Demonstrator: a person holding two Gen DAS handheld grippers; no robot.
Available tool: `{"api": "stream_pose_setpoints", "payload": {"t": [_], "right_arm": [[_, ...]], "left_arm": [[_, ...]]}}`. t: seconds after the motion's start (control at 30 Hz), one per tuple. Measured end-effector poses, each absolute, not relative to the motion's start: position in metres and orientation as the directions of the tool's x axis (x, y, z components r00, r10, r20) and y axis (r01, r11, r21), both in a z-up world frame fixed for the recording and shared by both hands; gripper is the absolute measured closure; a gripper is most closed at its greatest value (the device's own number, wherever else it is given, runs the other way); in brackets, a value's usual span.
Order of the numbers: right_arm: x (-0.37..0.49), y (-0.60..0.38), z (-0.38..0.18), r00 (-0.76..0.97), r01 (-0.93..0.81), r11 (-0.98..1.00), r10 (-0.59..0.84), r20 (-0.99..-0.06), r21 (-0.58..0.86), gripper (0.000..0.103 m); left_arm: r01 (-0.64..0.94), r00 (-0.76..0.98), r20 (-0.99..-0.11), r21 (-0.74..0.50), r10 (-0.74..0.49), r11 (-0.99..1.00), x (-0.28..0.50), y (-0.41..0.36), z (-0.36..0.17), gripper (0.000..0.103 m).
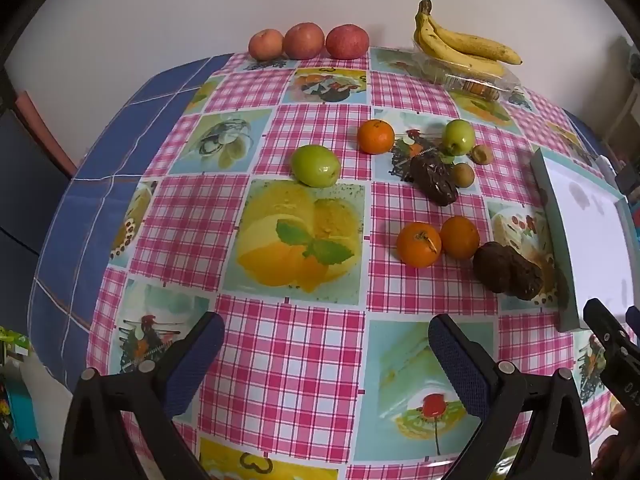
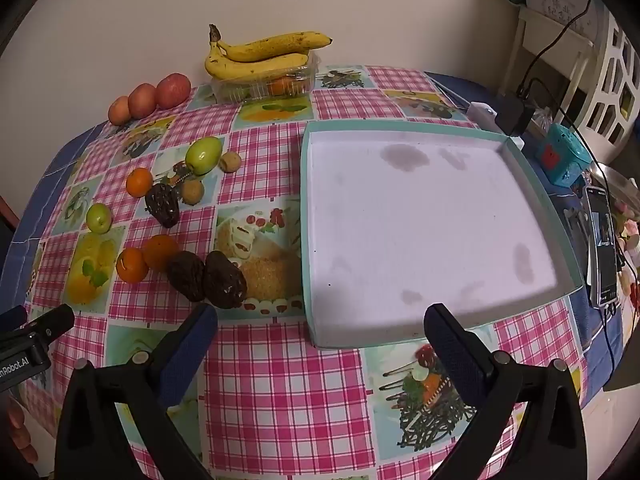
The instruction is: Organize fruits
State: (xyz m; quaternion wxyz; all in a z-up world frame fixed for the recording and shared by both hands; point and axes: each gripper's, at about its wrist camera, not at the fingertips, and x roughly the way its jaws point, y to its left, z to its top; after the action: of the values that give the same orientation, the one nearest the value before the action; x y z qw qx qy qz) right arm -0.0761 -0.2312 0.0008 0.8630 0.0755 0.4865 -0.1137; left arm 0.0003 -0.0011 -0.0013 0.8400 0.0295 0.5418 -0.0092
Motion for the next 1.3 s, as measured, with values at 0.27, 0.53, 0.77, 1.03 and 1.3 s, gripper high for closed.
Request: {"api": "stream_pose_setpoints", "payload": {"t": [0.27, 0.53, 0.77, 1.03, 1.3], "right_arm": [[-0.077, -0.233, 0.001, 0.506, 0.272, 0.962, -0.118, -0.854, 0.029, 0.000], [-0.079, -0.236, 0.004, 0.502, 0.275, 0.961, -0.119, -0.856, 0.028, 0.000], [-0.077, -0.233, 0.002, 0.500, 0.275, 0.961, -0.121, -0.857, 0.025, 0.000], [-0.077, -0.233, 0.001, 0.498, 0.274, 0.962, -0.122, -0.859, 0.022, 0.000], [-0.077, -0.233, 0.001, 0.497, 0.272, 0.962, -0.118, -0.860, 0.025, 0.000]], "left_arm": [[0.047, 0.409, -0.912, 0.035, 0.013, 0.998, -0.001, 0.004, -0.004, 0.000], [0.047, 0.409, -0.913, 0.035, 0.013, 0.998, 0.000, 0.011, -0.008, 0.000], [0.041, 0.407, -0.913, 0.038, 0.018, 0.998, -0.004, 0.016, -0.009, 0.000], [0.039, 0.405, -0.914, 0.038, 0.019, 0.998, -0.004, 0.016, -0.008, 0.000], [0.031, 0.405, -0.914, 0.041, 0.025, 0.999, -0.004, 0.017, -0.006, 0.000]]}}
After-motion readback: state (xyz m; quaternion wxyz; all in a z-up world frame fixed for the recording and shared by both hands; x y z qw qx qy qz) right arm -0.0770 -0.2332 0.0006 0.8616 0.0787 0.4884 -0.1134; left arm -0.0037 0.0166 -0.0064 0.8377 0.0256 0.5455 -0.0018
